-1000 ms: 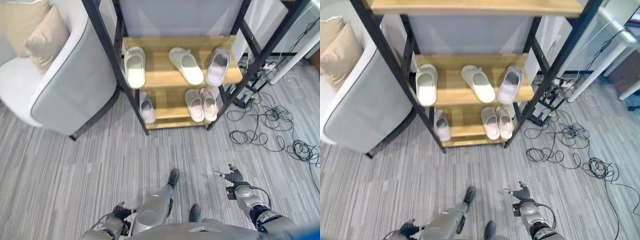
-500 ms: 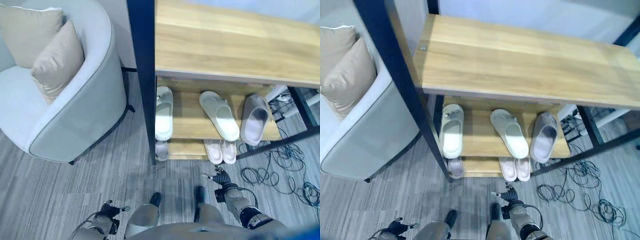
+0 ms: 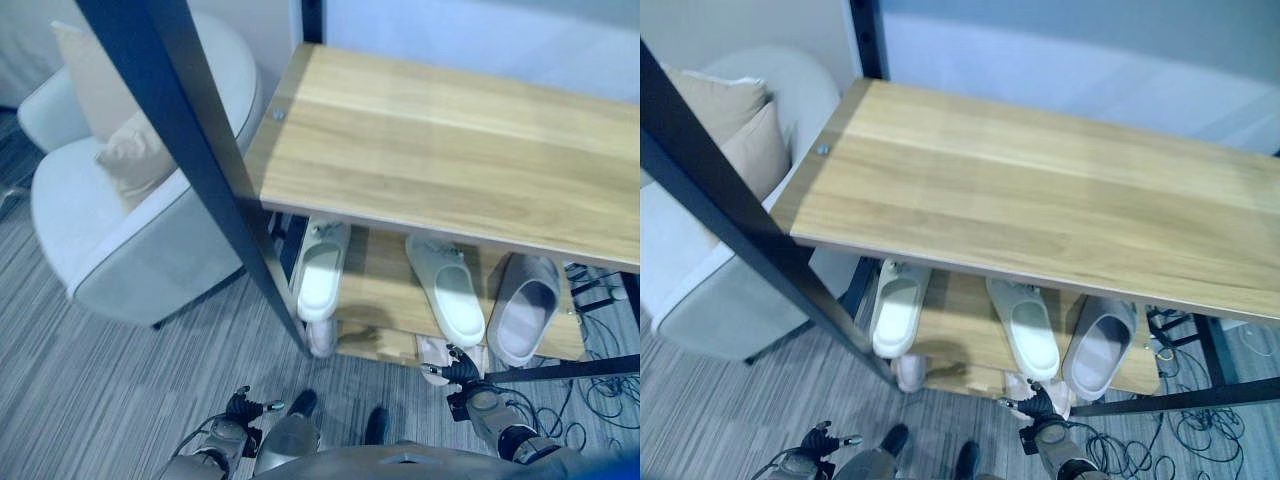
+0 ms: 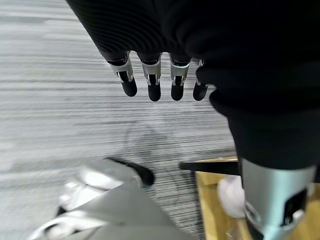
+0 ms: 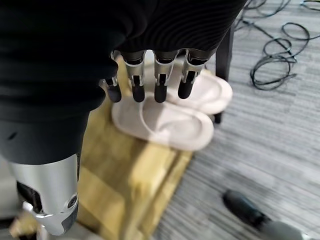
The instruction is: Arrange the slippers neatly on the shoe rack.
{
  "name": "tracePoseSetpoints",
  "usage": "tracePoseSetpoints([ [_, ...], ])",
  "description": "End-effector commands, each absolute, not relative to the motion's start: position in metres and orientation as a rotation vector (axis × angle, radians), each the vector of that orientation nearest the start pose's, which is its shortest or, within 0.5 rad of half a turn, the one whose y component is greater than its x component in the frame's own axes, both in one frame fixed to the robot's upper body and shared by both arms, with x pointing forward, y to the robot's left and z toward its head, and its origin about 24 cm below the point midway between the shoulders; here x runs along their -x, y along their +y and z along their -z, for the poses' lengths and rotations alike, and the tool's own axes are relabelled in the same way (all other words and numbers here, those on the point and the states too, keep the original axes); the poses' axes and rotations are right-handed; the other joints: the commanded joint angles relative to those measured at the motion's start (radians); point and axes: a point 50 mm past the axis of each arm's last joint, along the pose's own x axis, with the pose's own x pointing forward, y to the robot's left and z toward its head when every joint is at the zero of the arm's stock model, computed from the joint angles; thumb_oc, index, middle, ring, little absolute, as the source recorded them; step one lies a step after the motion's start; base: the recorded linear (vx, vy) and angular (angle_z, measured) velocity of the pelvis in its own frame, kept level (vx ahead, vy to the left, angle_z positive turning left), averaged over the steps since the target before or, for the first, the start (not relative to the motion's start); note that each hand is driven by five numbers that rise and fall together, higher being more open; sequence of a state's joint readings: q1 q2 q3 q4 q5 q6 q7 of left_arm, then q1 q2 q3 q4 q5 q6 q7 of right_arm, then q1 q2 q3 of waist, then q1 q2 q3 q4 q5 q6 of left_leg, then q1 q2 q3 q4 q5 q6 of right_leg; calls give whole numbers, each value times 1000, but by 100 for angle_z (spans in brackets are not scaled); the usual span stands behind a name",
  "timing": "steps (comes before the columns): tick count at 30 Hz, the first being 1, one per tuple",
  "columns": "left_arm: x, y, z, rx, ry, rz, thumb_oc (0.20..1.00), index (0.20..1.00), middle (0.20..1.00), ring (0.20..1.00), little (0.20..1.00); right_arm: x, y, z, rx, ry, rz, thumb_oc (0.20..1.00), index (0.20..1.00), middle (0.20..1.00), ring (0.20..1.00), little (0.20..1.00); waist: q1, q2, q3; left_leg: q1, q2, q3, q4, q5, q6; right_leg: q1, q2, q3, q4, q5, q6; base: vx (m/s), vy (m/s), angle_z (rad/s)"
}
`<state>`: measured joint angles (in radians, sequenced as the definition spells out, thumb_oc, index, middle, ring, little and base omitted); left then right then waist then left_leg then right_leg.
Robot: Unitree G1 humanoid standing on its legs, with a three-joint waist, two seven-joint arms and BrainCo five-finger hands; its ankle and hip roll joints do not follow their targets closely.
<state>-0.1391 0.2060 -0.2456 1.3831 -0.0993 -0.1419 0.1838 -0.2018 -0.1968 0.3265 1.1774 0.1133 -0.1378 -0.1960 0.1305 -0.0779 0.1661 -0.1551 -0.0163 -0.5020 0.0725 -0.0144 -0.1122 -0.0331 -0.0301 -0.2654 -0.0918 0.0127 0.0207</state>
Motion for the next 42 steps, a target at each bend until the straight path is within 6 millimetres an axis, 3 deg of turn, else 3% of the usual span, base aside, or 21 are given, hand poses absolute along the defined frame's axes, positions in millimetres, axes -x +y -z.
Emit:
tracePoseSetpoints([
  [1,-144,212,151,-362,1032,-133,1000,1000,1000,1000,1000,-203,-202,120,397,766,55,1000,1000,1000,1000,1000,-23,-23,3,-54,5,164,86,-25,37,-72,-69,-9,164,-116,22,-317,63,43],
  [3,-137,212,153,-380,1052,-107,1000,1000,1000,1000,1000,-198,-206,122,396,788,50,1000,1000,1000,1000,1000,-41,-13,-22,14,33,201,98,-70,43,-86,-74,-9,169,-118,19,-40,93,14],
  [4,-129,209,156,-370,1074,-103,1000,1000,1000,1000,1000,-194,-209,124,398,805,47,1000,1000,1000,1000,1000,-57,12,-42,63,32,192,43,-89,59,-87,-81,-15,181,-115,24,46,169,16],
  [6,-123,210,158,-372,1097,-108,1000,1000,1000,1000,1000,-191,-209,126,407,821,38,1000,1000,1000,1000,1000,-61,35,-46,93,-1,188,-1,-94,79,-76,-90,-2,191,-102,33,10,206,37],
  [11,-116,215,159,-364,1119,-119,1000,1000,1000,1000,1000,-188,-201,129,413,826,-10,1000,1000,1000,1000,1000,-54,41,-48,119,-23,220,-22,-105,106,-63,-102,16,187,-89,46,-27,110,-18],
  [13,-115,217,160,-357,1127,-135,1000,1000,1000,1000,1000,-198,-192,124,431,787,-48,1000,1000,1000,1000,1000,-42,53,-24,112,-23,269,1,-119,120,-110,-150,-21,285,-74,74,-162,65,-47],
  [14,-101,231,160,-375,1171,-164,1000,1000,1000,1000,1000,-203,-188,122,420,770,-55,1000,1000,1000,1000,1000,-31,65,-9,104,-10,279,27,-122,123,-99,-210,-7,336,-50,100,-146,-87,-79],
  [16,-94,235,161,-393,1191,-178,1000,1000,1000,1000,1000,-201,-189,123,405,773,-46,1000,1000,1000,1000,1000,-45,54,-19,105,-16,250,25,-118,117,-83,-157,139,299,-71,98,20,-198,-11],
  [18,-91,237,161,-406,1199,-180,1000,1000,1000,1000,1000,-203,-188,121,390,761,-37,1000,1000,1000,1000,1000,-33,35,-38,94,-8,241,10,-106,101,-32,-145,133,195,-81,93,72,-223,44],
  [20,-88,232,163,-381,1206,-186,1000,1000,1000,1000,1000,-210,-193,115,389,728,-22,1000,1000,1000,1000,1000,-35,39,-56,96,15,232,-34,-78,89,-13,-124,126,134,-68,88,21,-201,12],
  [22,-96,220,163,-361,1168,-159,1000,1000,1000,1000,1000,-224,-182,103,405,625,-86,1000,1000,1000,1000,1000,-43,44,-62,116,31,215,-65,-62,74,30,-99,104,88,-75,71,57,-245,10],
  [28,-104,212,163,-401,1134,-92,1000,1000,1000,1000,1000,-238,-157,88,474,506,-242,1000,1000,1000,1000,1000,-42,44,-62,151,49,207,-81,-60,64,69,-76,93,65,-88,56,24,-73,17],
  [36,-97,211,165,-429,1154,-42,1000,1000,1000,1000,1000,-251,-127,70,467,395,-395,1000,1000,1000,1000,1000,-39,43,-73,180,61,213,-99,-62,61,93,-67,98,49,-88,54,6,-6,0],
  [41,-98,206,165,-457,1145,14,1000,1000,1000,1000,1000,-271,-105,32,396,215,-477,1000,1000,1000,1000,1000,-38,42,-74,188,67,216,-102,-66,59,92,-64,100,56,-93,54,0,0,0],
  [42,-97,205,166,-462,1142,26,1000,1000,1000,1000,1000,-277,-100,16,392,138,-504,1000,1000,1000,1000,1000,-40,42,-74,189,68,218,-102,-68,58,92,-64,101,57,-94,54,0,0,0],
])
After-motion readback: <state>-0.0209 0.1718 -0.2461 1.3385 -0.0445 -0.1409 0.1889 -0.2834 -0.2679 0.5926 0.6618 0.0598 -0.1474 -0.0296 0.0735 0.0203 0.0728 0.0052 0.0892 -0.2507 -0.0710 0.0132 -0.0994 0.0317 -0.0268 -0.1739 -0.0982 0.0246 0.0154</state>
